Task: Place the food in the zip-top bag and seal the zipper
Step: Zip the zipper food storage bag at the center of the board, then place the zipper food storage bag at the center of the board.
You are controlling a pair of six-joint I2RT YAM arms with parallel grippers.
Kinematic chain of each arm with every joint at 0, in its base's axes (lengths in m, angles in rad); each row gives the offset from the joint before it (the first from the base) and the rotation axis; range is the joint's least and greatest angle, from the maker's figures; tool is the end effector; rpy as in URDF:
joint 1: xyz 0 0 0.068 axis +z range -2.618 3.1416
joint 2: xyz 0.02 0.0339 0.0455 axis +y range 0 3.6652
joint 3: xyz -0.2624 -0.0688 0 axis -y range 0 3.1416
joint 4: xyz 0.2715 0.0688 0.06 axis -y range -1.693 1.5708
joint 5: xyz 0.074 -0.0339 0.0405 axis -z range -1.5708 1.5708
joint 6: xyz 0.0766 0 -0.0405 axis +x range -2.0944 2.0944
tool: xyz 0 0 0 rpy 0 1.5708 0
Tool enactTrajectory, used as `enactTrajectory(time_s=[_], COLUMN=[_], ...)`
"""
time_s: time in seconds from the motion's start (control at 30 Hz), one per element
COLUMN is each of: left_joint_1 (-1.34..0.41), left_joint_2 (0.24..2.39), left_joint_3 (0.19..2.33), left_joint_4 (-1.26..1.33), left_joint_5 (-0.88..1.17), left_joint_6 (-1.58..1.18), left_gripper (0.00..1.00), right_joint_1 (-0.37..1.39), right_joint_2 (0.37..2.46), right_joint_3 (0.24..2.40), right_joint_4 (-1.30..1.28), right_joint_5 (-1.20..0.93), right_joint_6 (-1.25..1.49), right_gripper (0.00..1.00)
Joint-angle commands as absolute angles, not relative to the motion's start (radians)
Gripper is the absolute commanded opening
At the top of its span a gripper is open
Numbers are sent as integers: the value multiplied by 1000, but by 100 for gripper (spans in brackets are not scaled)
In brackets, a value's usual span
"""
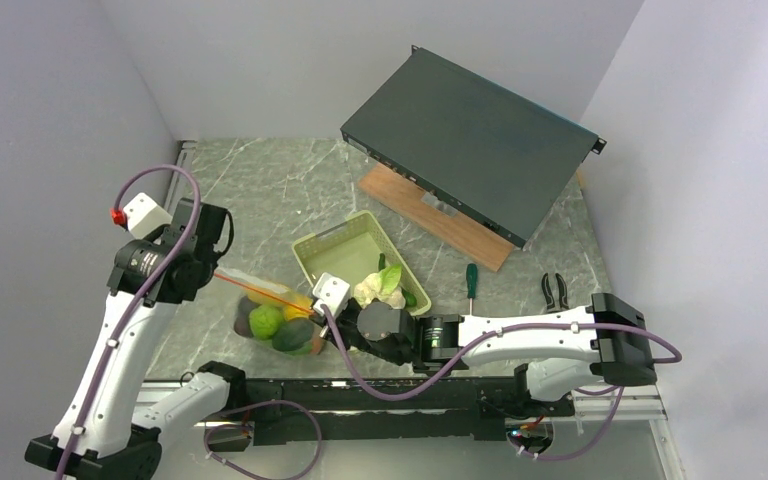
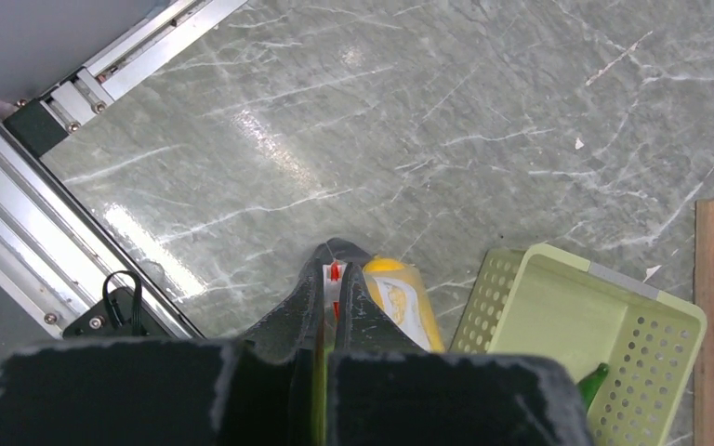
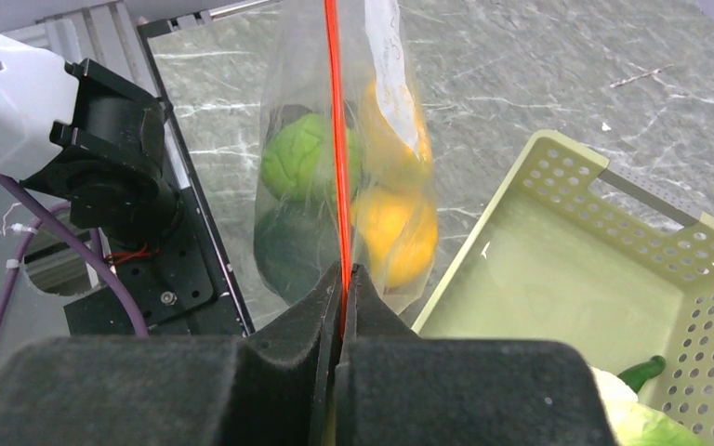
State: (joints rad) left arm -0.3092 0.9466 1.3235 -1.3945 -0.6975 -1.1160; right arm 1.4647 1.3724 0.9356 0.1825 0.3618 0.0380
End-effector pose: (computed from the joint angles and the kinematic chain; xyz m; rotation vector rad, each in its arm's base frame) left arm 0.1738 -0.0039 0.3692 -1.1102 2.0024 0.2039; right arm 0.0673 0.3756 0.2736 -1.0139 1.5720 0.7302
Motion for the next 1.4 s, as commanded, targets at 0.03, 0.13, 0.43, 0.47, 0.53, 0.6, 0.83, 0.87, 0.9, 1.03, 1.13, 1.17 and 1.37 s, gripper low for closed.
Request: enactTrajectory(time_s=[0.03, 0.13, 0.43, 0.47, 0.53, 0.6, 0.83, 0.87, 0.9, 1.03, 1.13, 1.17, 1.37], left_joint_1=[-258, -254, -252, -252, -251, -252, -252, -252, -252, -252, -251, -251, -252], left_joint_2=[956, 965, 985, 977, 946, 898, 722, 719, 722, 770, 795, 796, 747], left_joint_3=[1355, 1377, 1430, 1438, 1436, 1413, 1226, 1205, 1183, 1164, 1146, 1133, 1071], left_joint_4=[-1325, -1310, -1368, -1400, -1435, -1444, -1341, -1313, -1270, -1212, -1211, -1212, -1206], left_joint_5=[-859, -867, -729, -684, -580, -478, -141, -107, -66, -3, 9, 6, -29], left_joint_6=[-1027, -1007, -994, -1017, -1047, -1084, -1242, -1253, -1253, -1259, -1281, -1295, -1370], left_gripper=[0, 0, 76, 78, 84, 87, 86, 85, 85, 80, 74, 70, 27], right_joint_1=[1465, 1451, 1399, 1396, 1395, 1393, 1393, 1393, 1394, 1394, 1393, 1395, 1394], right_joint_2=[1371, 1405, 1475, 1479, 1482, 1483, 1470, 1466, 1460, 1444, 1434, 1431, 1429], right_joint_3=[961, 1006, 1087, 1091, 1094, 1096, 1086, 1083, 1078, 1068, 1062, 1061, 1069], right_joint_4=[178, 177, 199, 198, 198, 198, 190, 192, 195, 192, 193, 193, 168], right_joint_5=[379, 372, 293, 295, 297, 295, 291, 292, 290, 294, 295, 291, 253], right_joint_6=[42, 41, 68, 62, 55, 50, 38, 38, 37, 41, 44, 43, 37], right_gripper=[0, 0, 0, 0, 0, 0, 0, 0, 0, 0, 0, 0, 0])
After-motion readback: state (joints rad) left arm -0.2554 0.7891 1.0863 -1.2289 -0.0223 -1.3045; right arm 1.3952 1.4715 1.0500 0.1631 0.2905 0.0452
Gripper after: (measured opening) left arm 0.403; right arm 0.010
